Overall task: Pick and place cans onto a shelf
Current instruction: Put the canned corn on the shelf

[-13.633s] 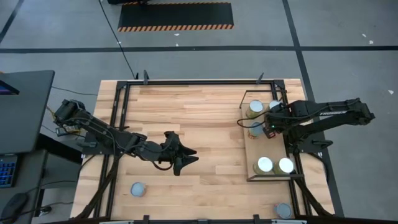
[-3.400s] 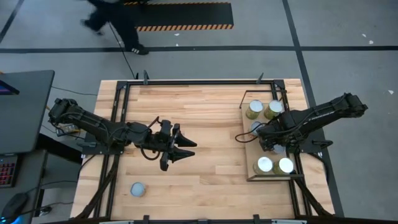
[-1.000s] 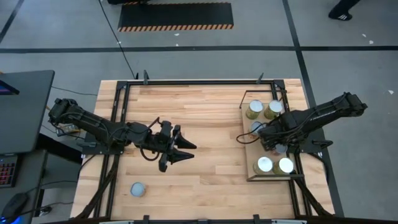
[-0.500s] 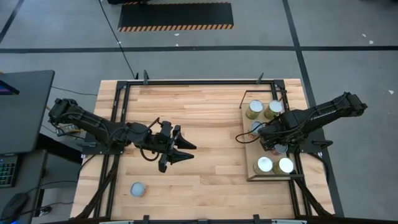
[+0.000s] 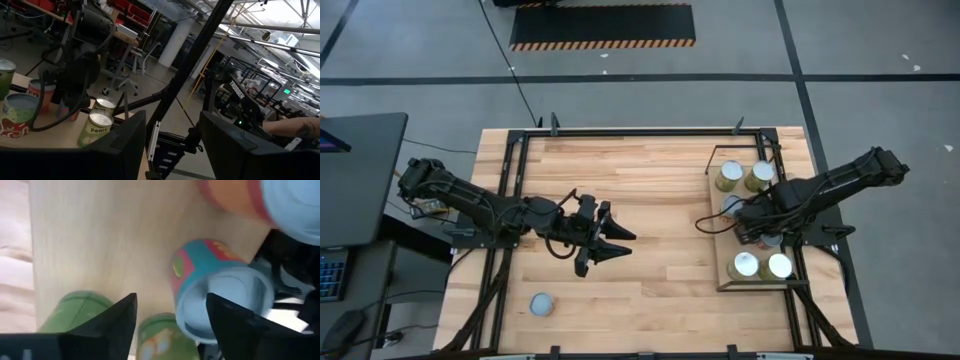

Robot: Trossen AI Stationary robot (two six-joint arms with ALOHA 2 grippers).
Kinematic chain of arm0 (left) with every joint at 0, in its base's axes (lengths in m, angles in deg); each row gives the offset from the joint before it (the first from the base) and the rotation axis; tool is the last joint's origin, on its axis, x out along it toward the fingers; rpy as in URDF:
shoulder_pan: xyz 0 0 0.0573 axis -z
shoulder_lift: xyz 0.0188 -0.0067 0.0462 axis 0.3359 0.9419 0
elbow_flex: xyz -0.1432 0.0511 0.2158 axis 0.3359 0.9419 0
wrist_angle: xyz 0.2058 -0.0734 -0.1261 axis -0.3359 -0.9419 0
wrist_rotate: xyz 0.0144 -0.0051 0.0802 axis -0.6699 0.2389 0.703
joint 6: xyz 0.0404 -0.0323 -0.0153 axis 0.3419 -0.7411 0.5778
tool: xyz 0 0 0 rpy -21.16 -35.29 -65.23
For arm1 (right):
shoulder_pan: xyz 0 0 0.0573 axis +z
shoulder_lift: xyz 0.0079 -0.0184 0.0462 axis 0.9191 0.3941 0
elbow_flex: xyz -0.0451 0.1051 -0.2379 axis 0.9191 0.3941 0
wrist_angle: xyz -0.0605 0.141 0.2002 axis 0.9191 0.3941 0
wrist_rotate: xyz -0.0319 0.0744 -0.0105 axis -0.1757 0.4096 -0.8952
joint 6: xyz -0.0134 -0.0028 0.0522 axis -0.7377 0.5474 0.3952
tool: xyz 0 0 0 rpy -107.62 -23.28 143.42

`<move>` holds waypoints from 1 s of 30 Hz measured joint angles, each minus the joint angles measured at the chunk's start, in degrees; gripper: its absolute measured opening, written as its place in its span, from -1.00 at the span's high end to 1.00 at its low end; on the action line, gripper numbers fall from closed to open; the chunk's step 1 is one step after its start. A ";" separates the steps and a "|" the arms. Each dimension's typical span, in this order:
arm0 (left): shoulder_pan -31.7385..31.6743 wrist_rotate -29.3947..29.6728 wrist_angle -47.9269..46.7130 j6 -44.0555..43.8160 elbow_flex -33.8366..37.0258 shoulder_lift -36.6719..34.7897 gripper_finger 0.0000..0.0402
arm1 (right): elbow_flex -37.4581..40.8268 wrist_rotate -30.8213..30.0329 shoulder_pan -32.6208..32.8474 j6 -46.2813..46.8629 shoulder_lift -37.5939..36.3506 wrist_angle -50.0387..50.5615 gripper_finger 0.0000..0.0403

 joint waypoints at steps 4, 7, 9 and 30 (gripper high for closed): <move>0.00 0.00 0.00 0.00 0.00 0.00 0.05 | 1.70 -0.17 0.00 1.09 -0.05 -0.47 -0.17; 0.00 0.00 0.00 0.02 0.00 0.00 0.05 | 1.70 -0.26 0.00 1.44 -0.05 -0.67 -0.17; 0.00 0.00 -0.02 0.01 0.00 0.00 0.05 | 1.71 0.33 0.00 1.02 -0.05 -0.78 -0.17; 0.00 0.00 0.00 -0.07 0.00 -0.02 0.05 | 1.79 1.54 0.00 -0.06 -0.05 -3.26 -0.17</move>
